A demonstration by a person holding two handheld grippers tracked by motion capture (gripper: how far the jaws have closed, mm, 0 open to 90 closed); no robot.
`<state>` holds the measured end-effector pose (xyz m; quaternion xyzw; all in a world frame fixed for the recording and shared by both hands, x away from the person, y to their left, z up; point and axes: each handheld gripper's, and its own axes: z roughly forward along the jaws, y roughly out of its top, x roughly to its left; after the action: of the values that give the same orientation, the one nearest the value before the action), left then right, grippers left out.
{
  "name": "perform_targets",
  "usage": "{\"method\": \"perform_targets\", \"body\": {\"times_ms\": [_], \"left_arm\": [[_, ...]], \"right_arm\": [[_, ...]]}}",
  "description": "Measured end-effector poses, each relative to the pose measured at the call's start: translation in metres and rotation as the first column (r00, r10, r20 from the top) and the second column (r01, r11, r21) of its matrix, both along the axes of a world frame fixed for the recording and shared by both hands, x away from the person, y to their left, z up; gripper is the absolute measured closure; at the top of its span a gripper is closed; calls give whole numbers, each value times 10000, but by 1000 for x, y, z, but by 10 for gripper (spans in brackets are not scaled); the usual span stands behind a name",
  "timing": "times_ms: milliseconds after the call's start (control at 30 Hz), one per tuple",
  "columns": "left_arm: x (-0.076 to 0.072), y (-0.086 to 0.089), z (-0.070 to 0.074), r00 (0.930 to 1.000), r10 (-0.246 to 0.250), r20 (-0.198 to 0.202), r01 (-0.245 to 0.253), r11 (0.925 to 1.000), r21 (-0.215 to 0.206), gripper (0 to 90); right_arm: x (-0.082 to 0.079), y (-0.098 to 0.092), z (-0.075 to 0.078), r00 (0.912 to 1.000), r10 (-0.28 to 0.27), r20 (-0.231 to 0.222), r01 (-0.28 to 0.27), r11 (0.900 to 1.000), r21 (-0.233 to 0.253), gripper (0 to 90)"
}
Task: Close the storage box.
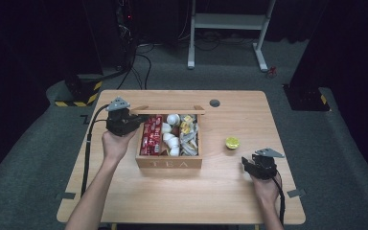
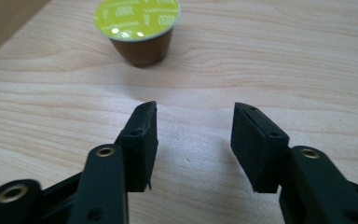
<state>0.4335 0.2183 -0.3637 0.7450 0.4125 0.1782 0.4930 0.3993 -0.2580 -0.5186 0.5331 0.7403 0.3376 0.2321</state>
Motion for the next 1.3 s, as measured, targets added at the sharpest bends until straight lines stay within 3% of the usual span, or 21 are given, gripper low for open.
{"method": "perform_targets", "body": {"times_ms": [167,300,367,633,1067,1300], "left_arm": [[-1,0,-1,10000,-37,-19,37,10000,-5,892],[-2,0,-1,10000,-37,-40,37,10000,43,892],[-2,0,-1,10000,-29,-53,29,10000,32,891],[-4,0,-1,10000,-42,-59,43,9999,157,891],[-14,0,-4,9998,-188,-76,192,9987,477,888],[-19,0,-9,9997,-235,-67,237,9993,294,884]], "right_arm": [[-1,-2,-3,9998,-174,-88,174,9998,-18,475],[-1,2,-4,9999,-165,-39,164,9991,-383,451],[-1,1,-4,9996,-244,-110,239,9990,-369,385],[-2,2,-4,9993,-371,-89,367,9984,-435,348],[-2,2,-4,9989,-445,-108,440,9981,-432,339],[-2,2,-4,9989,-447,-111,442,9981,-430,339]]}}
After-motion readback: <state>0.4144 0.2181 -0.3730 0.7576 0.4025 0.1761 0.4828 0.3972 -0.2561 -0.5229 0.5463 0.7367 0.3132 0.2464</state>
